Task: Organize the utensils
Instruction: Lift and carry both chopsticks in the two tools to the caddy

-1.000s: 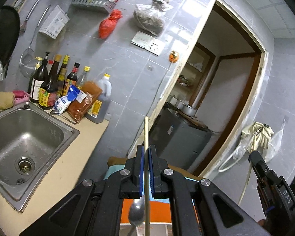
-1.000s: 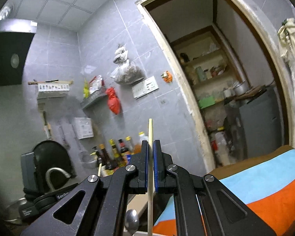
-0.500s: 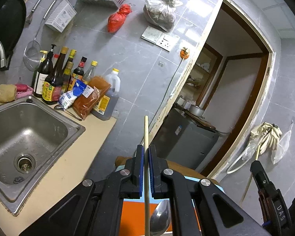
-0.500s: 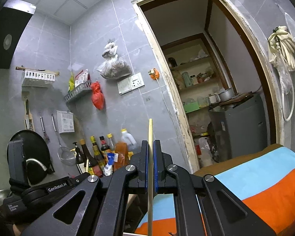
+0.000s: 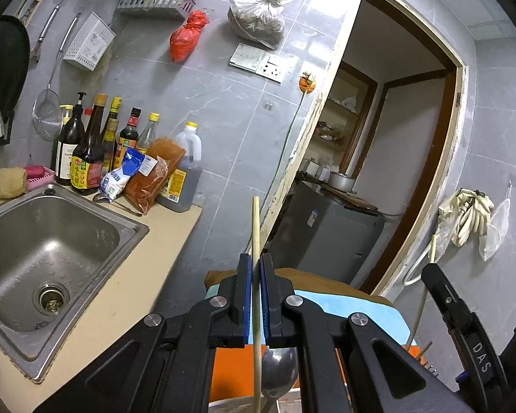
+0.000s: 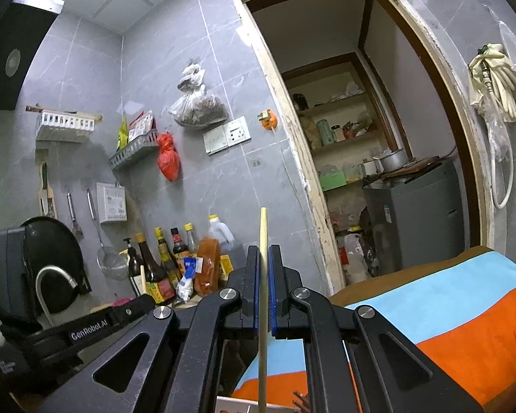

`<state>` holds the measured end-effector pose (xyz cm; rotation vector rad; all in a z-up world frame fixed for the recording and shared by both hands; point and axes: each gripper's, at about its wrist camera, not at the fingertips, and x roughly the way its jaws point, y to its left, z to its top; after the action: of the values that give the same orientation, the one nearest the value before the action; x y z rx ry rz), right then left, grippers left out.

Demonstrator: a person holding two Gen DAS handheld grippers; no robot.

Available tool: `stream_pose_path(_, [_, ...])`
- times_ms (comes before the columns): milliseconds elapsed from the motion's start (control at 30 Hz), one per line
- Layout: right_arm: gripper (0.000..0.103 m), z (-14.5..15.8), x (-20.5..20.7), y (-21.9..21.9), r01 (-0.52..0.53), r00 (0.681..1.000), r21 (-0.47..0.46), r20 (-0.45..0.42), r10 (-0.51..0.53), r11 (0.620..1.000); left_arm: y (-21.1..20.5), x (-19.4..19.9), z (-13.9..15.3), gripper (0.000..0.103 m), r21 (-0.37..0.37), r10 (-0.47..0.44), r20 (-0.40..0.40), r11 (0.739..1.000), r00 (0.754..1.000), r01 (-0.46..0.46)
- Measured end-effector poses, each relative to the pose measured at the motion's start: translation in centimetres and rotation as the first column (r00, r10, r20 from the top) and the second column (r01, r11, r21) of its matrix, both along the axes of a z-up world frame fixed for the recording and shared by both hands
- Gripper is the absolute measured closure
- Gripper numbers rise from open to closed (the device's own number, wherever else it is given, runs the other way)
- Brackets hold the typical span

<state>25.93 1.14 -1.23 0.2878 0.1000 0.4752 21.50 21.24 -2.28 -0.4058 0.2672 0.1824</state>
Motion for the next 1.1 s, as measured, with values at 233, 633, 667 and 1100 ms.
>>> stream_pose_path(233, [0.099, -0.2, 0.0, -0.3, -0.018, 1.000, -0.012, -0.019, 0.018, 1.000, 0.1, -0.2, -0.1, 0.098, -0.009, 0.003, -0.032, 1.000, 0.999, -0.003])
stream_pose_path(633, [0.099, -0.5, -0.3, -0.6, -0.026, 0.999, -0.009, -0.022, 0.026, 1.000, -0.8, -0.5, 0.0, 0.098, 0.008, -0.001, -0.055, 1.000, 0.998, 0.002])
stream_pose_path(667, [0.099, -0.5, -0.4, -0.5, -0.027, 0.999, -0.012, -0.024, 0.027, 1.000, -0.8, -0.5, 0.0, 0.098, 0.008, -0.001, -0.056, 1.000, 0.998, 0.002])
stream_pose_path(1100, [0.096, -0.4, -1.2, -0.3, -0.054, 0.995, -0.070, -0.082, 0.048, 0.996, -0.5, -1.2, -0.7, 0.098, -0.052, -0.030, -0.103, 0.998, 0.994, 0.025])
